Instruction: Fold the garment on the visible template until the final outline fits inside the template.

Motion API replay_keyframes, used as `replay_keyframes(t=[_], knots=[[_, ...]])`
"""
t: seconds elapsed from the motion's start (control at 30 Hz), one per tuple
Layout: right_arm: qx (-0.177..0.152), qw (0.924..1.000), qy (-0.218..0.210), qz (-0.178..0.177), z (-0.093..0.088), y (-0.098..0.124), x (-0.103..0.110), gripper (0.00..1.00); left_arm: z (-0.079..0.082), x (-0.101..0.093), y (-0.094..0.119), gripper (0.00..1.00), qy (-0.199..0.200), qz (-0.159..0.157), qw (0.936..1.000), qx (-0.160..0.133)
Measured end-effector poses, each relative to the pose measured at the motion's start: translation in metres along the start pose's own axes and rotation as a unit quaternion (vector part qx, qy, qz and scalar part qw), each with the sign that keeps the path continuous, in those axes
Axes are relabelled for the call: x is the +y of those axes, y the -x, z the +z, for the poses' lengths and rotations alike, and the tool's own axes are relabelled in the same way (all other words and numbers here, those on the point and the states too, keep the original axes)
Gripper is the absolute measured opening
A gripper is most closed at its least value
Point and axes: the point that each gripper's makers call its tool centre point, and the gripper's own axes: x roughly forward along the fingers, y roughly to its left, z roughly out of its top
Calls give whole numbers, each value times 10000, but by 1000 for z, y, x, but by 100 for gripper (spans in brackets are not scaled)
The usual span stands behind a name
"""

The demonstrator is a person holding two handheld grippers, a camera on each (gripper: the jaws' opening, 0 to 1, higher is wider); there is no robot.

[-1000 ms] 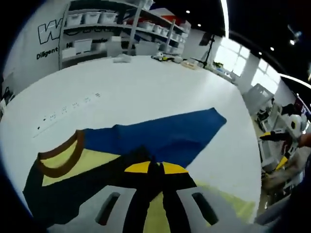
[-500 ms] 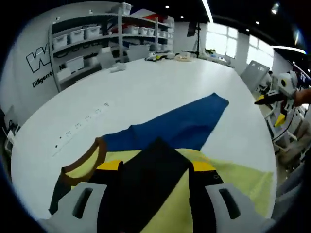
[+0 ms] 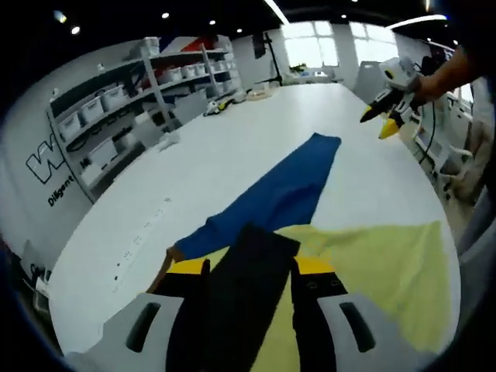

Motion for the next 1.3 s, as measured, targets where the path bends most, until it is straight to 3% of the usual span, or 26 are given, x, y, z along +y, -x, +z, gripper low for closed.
replay_keyframes(t=[0.17,0.4,0.5,0.73,0.87,1.07,1.3], knots=[[49,9998,-124,-173,1,-12,-16,40,3,-2,9,56,177,-55,9997,-140],[179,9983,-311,-461,4,-29,-40,27,-5,-12,29,60,244,-40,9996,-142],[206,9980,-191,-562,7,-34,-47,24,-12,-15,35,65,351,-41,9993,-86],[313,9970,-310,-631,5,-44,-56,24,-26,-22,48,71,505,-27,9987,18],[439,9944,-540,-796,0,-50,-68,23,-30,-30,53,81,682,-61,9976,25],[689,9923,-594,-838,-9,-62,-73,23,-39,-41,65,84,665,-91,9977,107],[719,9898,-725,-992,-8,-76,-77,25,-50,-42,79,85,822,-10,9964,199]])
